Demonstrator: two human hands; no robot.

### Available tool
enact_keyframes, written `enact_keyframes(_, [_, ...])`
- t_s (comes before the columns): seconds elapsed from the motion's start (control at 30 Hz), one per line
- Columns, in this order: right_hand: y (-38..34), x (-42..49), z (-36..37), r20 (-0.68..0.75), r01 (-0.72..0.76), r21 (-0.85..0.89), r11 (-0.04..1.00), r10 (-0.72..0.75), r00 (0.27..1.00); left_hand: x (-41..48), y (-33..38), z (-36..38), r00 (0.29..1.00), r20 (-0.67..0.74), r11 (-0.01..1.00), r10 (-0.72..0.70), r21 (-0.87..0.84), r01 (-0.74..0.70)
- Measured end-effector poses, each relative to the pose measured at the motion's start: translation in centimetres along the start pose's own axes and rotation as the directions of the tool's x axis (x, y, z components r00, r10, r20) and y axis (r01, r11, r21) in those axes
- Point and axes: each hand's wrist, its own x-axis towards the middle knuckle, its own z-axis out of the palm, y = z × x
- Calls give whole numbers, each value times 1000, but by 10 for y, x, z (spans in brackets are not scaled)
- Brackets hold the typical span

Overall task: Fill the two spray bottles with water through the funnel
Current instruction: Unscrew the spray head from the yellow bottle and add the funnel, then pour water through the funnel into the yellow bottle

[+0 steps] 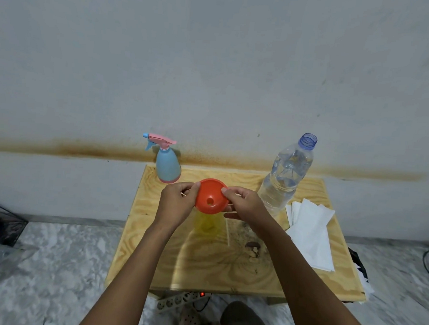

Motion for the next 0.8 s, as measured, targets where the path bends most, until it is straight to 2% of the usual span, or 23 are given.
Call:
enact_keyframes(0.17, [3,3,5,-63,1,7,1000,-1,998,-4,-2,4,999,-32,1000,6,20,-5])
enact_keyframes(0.3, [6,4,5,-98,18,-96,995,-27,995,-5,-2,7,999,-40,1000,15,23,-14])
enact_keyframes(0.43, [6,-1,-3,-122,83,-156,984,-103,987,-4,1,5,999,-39,1000,13,22,-12])
enact_keyframes(0.53, [5,-7,-15,-218,141,-202,969,-185,958,-1,10,3,998,-42,998,56,44,-54])
enact_keyframes(0.6, [7,-16,-27,-338,186,-240,953,-261,904,2,24,3,991,-66,992,114,65,-110])
enact_keyframes(0.67, [13,-26,-41,-477,217,-258,941,-320,819,4,45,7,983,-69,985,170,50,-167])
enact_keyframes(0.8, [33,-34,-68,-696,197,-234,952,-306,649,5,90,41,952,63,954,301,-12,-301])
